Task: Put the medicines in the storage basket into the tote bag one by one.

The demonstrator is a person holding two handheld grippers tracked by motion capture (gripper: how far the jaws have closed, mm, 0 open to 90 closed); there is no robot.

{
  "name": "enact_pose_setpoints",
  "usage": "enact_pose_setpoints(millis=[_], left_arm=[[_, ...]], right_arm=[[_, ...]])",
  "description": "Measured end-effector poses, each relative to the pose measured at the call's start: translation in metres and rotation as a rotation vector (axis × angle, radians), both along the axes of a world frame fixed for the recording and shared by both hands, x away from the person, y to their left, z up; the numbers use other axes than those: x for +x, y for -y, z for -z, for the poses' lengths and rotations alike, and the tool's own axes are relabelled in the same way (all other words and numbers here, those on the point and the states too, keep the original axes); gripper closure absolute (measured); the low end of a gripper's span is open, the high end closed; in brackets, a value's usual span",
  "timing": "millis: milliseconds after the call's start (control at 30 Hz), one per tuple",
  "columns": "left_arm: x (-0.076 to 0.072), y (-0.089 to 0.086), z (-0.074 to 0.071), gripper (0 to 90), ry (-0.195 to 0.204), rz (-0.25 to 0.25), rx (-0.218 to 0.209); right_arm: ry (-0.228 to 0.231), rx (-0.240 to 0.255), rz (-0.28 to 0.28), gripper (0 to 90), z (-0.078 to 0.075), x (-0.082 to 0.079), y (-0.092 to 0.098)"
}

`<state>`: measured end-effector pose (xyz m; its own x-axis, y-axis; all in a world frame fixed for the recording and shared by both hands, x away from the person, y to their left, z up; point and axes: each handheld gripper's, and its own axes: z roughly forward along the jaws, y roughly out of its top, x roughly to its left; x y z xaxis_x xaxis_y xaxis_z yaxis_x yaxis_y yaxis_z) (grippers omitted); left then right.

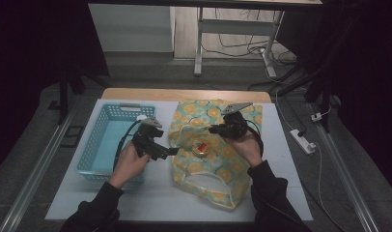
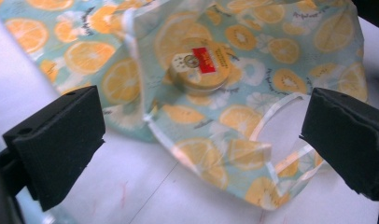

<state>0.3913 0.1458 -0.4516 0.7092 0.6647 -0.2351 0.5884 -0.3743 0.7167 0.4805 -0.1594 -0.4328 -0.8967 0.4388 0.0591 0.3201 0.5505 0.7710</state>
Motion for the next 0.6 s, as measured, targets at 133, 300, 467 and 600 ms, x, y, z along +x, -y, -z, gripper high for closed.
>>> enact_pose_setpoints(millis=[133, 300, 467, 600], left_arm=[[-0.002, -0.013, 0.0, 0.0, -0.001, -0.034, 0.012], [-0.007, -0.03, -0.002, 0.0, -0.01, -0.072, 0.039], [-0.011, -0.047, -0.001, 0.0, -0.01, -0.129, 0.078], [-0.014, -0.063, 0.001, 0.0, -0.011, -0.168, 0.099]], right_arm=[[0.0, -0.001, 0.001, 90.0, 0.0, 0.0, 0.0], [0.001, -0.001, 0.001, 90.0, 0.0, 0.0, 0.0], [-0.001, -0.004, 0.001, 90.0, 0.001, 0.0, 0.0], [-0.001, -0.005, 0.001, 90.0, 0.001, 0.0, 0.0]])
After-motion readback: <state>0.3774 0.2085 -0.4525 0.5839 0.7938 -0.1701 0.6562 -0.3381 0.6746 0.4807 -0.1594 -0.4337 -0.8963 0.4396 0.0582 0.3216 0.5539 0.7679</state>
